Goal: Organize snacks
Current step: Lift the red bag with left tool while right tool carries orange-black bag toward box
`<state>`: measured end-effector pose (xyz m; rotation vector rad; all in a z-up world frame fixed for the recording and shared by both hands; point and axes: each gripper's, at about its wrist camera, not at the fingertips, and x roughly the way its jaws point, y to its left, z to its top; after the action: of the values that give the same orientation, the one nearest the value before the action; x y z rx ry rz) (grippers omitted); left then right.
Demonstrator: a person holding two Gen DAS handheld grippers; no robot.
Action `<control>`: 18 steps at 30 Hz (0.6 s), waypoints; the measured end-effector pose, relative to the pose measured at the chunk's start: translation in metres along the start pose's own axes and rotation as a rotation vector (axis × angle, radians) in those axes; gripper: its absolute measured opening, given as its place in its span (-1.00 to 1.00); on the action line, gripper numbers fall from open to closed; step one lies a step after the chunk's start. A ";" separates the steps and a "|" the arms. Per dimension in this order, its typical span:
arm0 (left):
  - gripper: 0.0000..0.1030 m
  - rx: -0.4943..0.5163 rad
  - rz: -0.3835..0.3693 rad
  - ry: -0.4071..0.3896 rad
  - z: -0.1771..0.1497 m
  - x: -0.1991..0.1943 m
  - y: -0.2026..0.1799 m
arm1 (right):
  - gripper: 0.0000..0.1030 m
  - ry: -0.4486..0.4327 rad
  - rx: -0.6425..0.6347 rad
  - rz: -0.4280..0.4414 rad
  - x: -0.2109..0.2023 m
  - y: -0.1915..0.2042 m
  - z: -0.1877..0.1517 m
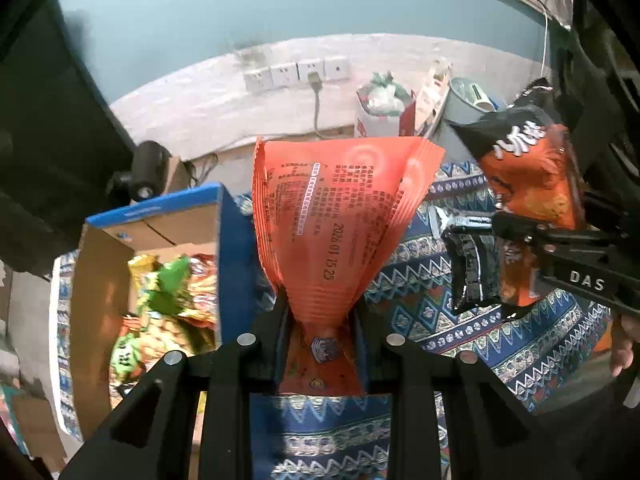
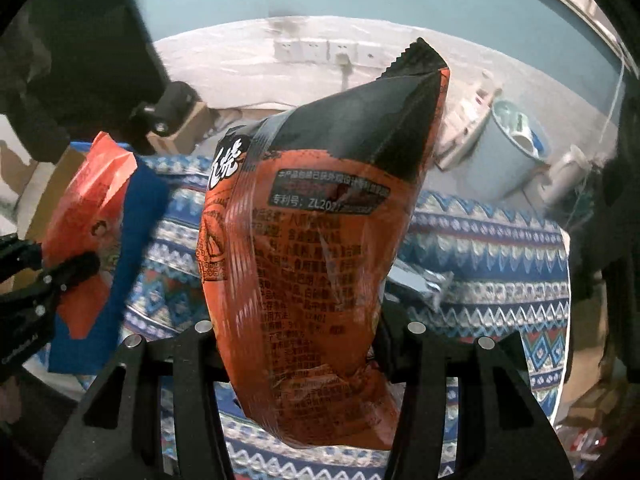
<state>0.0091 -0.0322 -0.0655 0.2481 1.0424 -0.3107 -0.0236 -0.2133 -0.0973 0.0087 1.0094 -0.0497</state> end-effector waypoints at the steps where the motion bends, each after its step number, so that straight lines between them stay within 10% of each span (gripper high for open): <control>1: -0.47 0.000 0.005 -0.008 -0.001 -0.002 0.002 | -0.02 -0.004 -0.007 0.005 -0.002 0.006 0.002; 18: -0.47 -0.094 0.056 -0.084 -0.020 -0.034 0.084 | -0.02 -0.034 -0.145 0.112 -0.005 0.112 0.040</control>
<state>0.0080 0.0571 -0.0404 0.1783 0.9627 -0.2190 0.0129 -0.1022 -0.0733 -0.0680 0.9750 0.1249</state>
